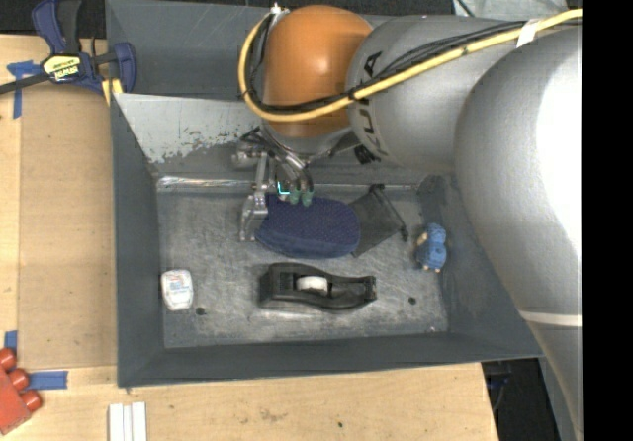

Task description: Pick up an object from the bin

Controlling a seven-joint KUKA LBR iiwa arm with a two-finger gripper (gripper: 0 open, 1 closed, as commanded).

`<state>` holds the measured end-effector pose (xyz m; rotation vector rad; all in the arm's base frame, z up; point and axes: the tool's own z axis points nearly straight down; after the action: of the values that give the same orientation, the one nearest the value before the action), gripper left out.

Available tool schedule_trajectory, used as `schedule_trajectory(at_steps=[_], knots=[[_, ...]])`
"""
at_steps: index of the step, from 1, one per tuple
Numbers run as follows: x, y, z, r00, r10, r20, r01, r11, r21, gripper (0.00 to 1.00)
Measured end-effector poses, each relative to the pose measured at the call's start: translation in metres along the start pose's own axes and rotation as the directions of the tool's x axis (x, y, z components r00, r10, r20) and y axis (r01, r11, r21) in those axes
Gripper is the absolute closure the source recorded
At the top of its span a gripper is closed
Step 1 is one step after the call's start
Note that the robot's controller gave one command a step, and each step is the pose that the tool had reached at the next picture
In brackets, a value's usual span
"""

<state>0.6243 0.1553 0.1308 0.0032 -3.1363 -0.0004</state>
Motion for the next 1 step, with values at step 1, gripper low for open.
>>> schedule_trajectory(at_steps=[1], knots=[[0.0476,-0.0551,0.0347,0.983,-0.183,0.011,0.183,0.983,0.002,0.0]])
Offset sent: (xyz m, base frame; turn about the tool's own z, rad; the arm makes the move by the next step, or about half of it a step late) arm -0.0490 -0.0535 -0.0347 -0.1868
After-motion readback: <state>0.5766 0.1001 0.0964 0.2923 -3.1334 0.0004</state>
